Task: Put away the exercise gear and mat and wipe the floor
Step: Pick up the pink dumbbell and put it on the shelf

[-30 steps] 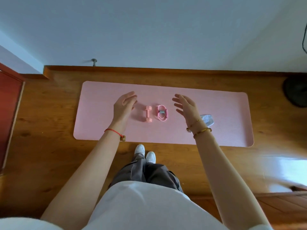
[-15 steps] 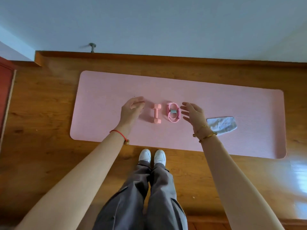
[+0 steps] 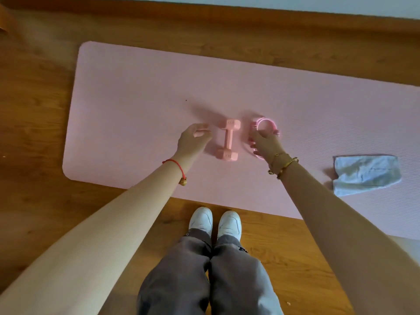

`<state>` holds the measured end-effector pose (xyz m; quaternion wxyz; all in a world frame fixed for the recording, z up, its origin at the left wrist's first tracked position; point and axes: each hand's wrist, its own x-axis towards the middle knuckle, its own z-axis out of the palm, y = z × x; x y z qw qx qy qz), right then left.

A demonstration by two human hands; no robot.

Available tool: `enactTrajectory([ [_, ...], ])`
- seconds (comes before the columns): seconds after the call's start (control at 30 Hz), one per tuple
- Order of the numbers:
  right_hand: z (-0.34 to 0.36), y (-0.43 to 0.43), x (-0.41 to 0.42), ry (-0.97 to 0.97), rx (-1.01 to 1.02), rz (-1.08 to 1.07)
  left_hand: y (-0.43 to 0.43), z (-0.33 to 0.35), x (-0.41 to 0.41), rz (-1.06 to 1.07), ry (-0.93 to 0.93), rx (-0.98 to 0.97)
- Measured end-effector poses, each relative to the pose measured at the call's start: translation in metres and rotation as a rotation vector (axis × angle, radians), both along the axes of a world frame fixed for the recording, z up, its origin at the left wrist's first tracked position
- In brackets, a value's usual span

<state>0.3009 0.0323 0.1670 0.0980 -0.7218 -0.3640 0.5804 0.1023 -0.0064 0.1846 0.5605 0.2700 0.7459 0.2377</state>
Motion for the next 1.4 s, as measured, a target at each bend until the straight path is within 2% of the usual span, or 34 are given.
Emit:
enactTrajectory([
  [0.23, -0.129, 0.004, -0.014, -0.108, -0.069, 0.214, -0.004, -0.123, 0.011, -0.267, -0.018, -0.166],
  [0.43, -0.200, 0.014, -0.018, -0.110, -0.094, 0.250, -0.006, -0.183, 0.026, -0.358, -0.076, -0.147],
  [0.63, -0.235, 0.017, -0.027, 0.086, -0.141, 0.069, -0.005, -0.217, 0.038, -0.419, -0.113, -0.085],
  [0.83, -0.236, 0.016, -0.035, 0.071, -0.128, 0.118, -0.011, -0.224, 0.040, -0.377, -0.156, -0.052],
  [0.97, -0.214, 0.010, -0.030, 0.058, -0.124, 0.128, -0.013, -0.202, 0.038, -0.411, -0.181, -0.074],
  [1.13, -0.152, 0.003, -0.027, 0.046, -0.119, 0.131, -0.016, -0.136, 0.038, -0.439, -0.177, -0.094],
  [1.4, 0.010, -0.003, -0.038, 0.034, -0.026, 0.188, -0.025, 0.029, 0.029, -0.430, -0.144, -0.050],
])
